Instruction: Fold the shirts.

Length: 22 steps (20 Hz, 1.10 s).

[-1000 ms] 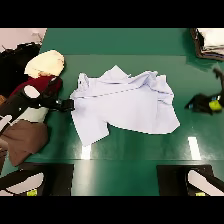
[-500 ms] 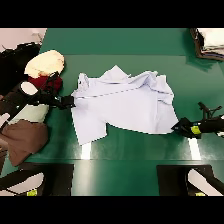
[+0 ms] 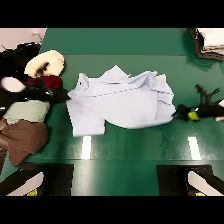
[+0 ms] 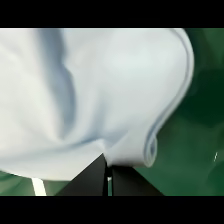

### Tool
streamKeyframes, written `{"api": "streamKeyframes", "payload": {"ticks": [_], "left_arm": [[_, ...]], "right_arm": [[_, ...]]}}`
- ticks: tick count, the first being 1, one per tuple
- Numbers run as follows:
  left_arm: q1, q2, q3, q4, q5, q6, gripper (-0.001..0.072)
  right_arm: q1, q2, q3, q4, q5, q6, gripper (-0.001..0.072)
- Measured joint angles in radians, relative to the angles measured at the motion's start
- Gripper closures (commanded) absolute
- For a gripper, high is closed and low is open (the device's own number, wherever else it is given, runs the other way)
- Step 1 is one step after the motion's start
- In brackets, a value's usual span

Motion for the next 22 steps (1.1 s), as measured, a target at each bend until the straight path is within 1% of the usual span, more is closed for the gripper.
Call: {"api": "streamKeyframes", "payload": {"ticks": [2, 6, 10, 13, 15, 18, 20, 22], "left_arm": [[0.04, 0.098, 0.104, 0.0, -0.029, 0.0, 0.0682], [0.094, 0.263, 0.432, -0.003, -0.03, 0.0, 0.0682], [0.109, 0.324, 0.774, -0.005, -0.005, 0.001, 0.0683], [0.112, 0.339, 0.958, -0.003, 0.012, 0.0, 0.0683], [0.113, 0.343, 1.023, -0.002, 0.022, -0.011, 0.0683], [0.114, 0.327, 1.037, 0.009, 0.011, -0.036, 0.0683], [0.114, 0.296, 1.001, 0.013, -0.034, -0.054, 0.0683], [0.112, 0.253, 0.943, 0.013, -0.096, -0.066, 0.0683]], "right_arm": [[-0.001, 0.066, 0.153, 0.001, 0.019, -0.002, 0.0698], [-0.041, 0.186, 0.526, 0.006, 0.023, -0.003, 0.0698], [-0.113, 0.268, 0.853, 0.008, 0.021, -0.004, 0.0698], [-0.194, 0.296, 1.012, 0.006, 0.055, -0.004, 0.0698], [-0.253, 0.29, 1.104, 0.005, 0.105, -0.001, 0.0698], [-0.31, 0.243, 1.202, 0.007, 0.19, 0.027, 0.0698], [-0.326, 0.211, 1.203, 0.021, 0.236, 0.042, 0.0698], [-0.335, 0.175, 1.155, 0.034, 0.285, 0.051, 0.0698]]}}
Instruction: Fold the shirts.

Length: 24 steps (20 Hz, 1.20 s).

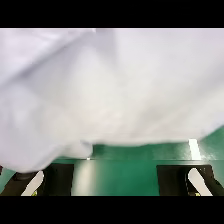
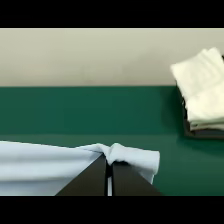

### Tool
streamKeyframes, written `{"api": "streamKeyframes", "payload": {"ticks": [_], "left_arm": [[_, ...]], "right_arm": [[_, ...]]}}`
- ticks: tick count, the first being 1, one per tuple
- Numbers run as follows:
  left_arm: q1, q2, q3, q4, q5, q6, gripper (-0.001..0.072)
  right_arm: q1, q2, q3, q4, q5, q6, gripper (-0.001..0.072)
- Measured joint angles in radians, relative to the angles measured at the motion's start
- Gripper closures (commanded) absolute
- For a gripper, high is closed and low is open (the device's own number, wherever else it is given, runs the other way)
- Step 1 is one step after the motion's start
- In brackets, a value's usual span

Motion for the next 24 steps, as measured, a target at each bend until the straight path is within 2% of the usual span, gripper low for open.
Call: {"api": "streamKeyframes", "payload": {"ticks": [4, 8, 13, 16, 19, 21, 24], "left_arm": [[-0.047, -0.126, -0.197, 0.006, -0.11, -0.01, 0.0682], [-0.118, -0.28, -0.427, 0.021, -0.108, 0.009, 0.0682], [-0.145, -0.524, -0.54, 0.038, 0.083, 0.018, 0.0682], [-0.15, -0.643, -0.526, 0.036, 0.223, 0.02, 0.0682], [-0.148, -0.7, -0.494, 0.034, 0.296, 0.021, 0.0682], [-0.138, -0.715, -0.472, 0.037, 0.265, 0.022, 0.0682], [-0.124, -0.726, -0.475, 0.078, 0.117, 0.023, 0.0682]], "right_arm": [[0.027, -0.089, -0.18, 0.01, 0.071, 0.01, 0.0698], [0.149, -0.223, -0.388, -0.039, 0.062, 0.011, 0.0698], [0.29, -0.468, -0.502, -0.137, -0.098, 0.011, 0.0698], [0.326, -0.612, -0.439, -0.146, -0.192, 0.011, 0.0698], [0.344, -0.711, -0.342, -0.151, -0.227, 0.011, 0.0698], [0.347, -0.734, -0.315, -0.154, -0.219, 0.0, 0.0698], [0.352, -0.71, -0.376, -0.164, -0.209, -0.016, 0.0698]]}}
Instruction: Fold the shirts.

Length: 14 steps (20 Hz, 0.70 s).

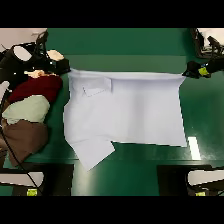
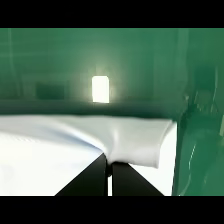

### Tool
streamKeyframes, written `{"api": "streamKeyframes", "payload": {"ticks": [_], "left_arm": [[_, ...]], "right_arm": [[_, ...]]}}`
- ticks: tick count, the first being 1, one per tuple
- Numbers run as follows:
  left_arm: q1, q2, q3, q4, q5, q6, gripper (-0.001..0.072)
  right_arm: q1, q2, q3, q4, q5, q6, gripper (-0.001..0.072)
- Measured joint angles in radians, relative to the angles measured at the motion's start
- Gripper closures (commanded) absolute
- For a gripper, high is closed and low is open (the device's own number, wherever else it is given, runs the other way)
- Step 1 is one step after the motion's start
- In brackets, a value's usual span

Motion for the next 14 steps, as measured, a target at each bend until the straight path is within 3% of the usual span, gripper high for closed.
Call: {"api": "streamKeyframes", "payload": {"ticks": [4, 5, 6, 7, 8, 14], "left_arm": [[0.005, -0.005, -0.095, 0.035, -0.116, -0.001, 0.0678], [0.005, -0.006, -0.123, 0.039, -0.123, -0.003, 0.0496], [0.006, -0.006, -0.154, 0.045, -0.128, -0.014, 0.0231], [0.007, -0.007, -0.181, 0.049, -0.132, -0.026, 0.0207], [0.008, -0.007, -0.201, 0.05, -0.133, -0.035, 0.0207], [0.007, 0.124, -0.292, 0.116, -0.187, -0.07, 0.0208]], "right_arm": [[0.0, 0.074, -0.182, -0.003, -0.037, -0.008, 0.0697], [0.0, 0.089, -0.226, -0.002, -0.049, -0.01, 0.0697], [0.0, 0.1, -0.265, -0.002, -0.055, -0.011, 0.0692], [0.0, 0.111, -0.303, -0.003, -0.061, -0.011, 0.0568], [0.0, 0.121, -0.333, -0.001, -0.066, -0.011, 0.0393], [-0.023, 0.231, -0.417, 0.004, -0.044, -0.013, 0.0383]]}}
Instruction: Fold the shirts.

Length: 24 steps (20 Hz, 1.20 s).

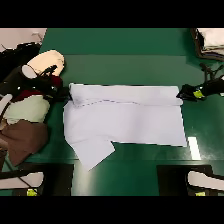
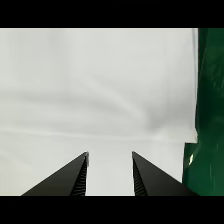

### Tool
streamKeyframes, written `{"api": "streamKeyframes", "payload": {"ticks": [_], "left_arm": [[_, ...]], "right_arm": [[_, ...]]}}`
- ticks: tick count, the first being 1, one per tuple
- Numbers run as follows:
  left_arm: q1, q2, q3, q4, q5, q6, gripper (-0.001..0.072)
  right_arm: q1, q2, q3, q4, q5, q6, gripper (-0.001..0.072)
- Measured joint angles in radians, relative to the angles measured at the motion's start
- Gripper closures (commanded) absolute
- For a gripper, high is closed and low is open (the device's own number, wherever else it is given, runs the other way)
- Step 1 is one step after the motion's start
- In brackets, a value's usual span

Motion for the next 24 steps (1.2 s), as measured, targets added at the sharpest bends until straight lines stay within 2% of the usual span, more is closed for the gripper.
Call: {"api": "streamKeyframes", "payload": {"ticks": [4, 7, 10, 15, 22, 23, 24], "left_arm": [[0.0, 0.257, -0.237, 0.041, -0.071, -0.028, 0.0207], [0.0, 0.458, -0.459, 0.0, -0.1, -0.058, 0.0208], [0.0, 0.581, -0.628, -0.074, -0.102, -0.074, 0.0208], [0.0, 0.648, -0.793, -0.191, -0.055, -0.068, 0.0208], [0.0, 0.662, -0.863, -0.292, 0.078, -0.024, 0.0211], [0.0, 0.663, -0.866, -0.306, 0.092, -0.016, 0.037], [0.0, 0.663, -0.869, -0.312, 0.1, -0.008, 0.0585]], "right_arm": [[-0.037, 0.121, -0.01, -0.002, 0.025, 0.0, 0.0383], [-0.05, 0.181, -0.013, -0.002, 0.029, 0.0, 0.0383], [-0.045, 0.206, -0.014, 0.002, 0.031, 0.0, 0.0383], [-0.011, 0.219, -0.014, 0.006, 0.031, 0.0, 0.0383], [0.0, 0.221, -0.014, 0.005, 0.03, 0.0, 0.0383], [0.0, 0.221, -0.014, 0.005, 0.032, 0.0, 0.0383], [0.0, 0.221, -0.014, 0.005, 0.033, 0.0, 0.0383]]}}
